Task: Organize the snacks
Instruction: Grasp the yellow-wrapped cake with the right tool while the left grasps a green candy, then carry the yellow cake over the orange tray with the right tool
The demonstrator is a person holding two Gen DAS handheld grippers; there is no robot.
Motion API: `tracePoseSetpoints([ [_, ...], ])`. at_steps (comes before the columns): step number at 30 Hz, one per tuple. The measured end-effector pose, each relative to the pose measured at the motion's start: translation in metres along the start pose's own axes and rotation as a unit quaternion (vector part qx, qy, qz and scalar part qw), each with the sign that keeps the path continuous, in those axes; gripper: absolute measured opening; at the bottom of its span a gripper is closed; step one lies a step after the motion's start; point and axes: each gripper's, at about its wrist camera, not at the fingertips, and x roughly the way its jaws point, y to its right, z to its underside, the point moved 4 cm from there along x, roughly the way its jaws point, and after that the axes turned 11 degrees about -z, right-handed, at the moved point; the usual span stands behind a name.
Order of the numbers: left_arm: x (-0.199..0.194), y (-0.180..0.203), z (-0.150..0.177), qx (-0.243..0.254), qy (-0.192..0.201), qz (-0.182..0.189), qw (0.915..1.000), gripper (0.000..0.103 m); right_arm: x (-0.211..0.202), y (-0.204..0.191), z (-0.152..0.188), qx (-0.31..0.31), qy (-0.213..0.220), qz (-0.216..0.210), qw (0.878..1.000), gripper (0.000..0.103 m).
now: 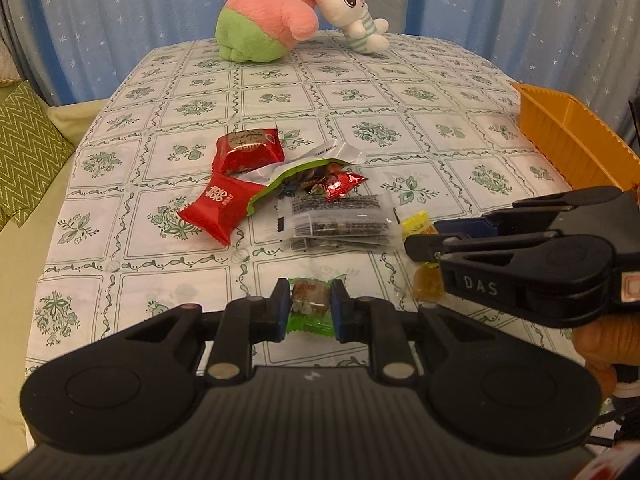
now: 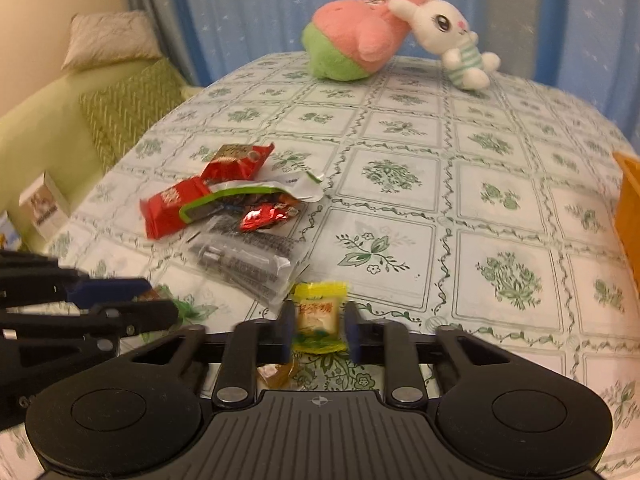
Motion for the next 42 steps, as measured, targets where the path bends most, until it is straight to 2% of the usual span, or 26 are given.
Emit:
tracePoseSetpoints([
  [8, -0.016, 0.008, -0.008, 0.000, 0.009, -0.002, 1.0000, 0.019, -0.028, 0.007, 0.000, 0.007, 0.022, 0.010, 1.000, 0.020],
  [17, -0.053, 0.038, -0.019, -0.006, 0.025, 0.000, 0.9997, 0.019, -0.089, 0.023, 0.005, 0.040, 0.044, 0.025, 0.998, 0.020],
  [32, -0.111, 0.110, -0.029, -0.011, 0.039, 0.016, 0.9990, 0.019, -0.193, 0.054, 0.016, 0.068, 0.091, 0.059, 0.992, 0.020],
  [42, -0.126, 0.181, -0.050, 0.008, 0.052, 0.055, 0.9971, 0.018, -0.252, 0.107, 0.031, 0.095, 0.107, 0.099, 0.985, 0.020],
])
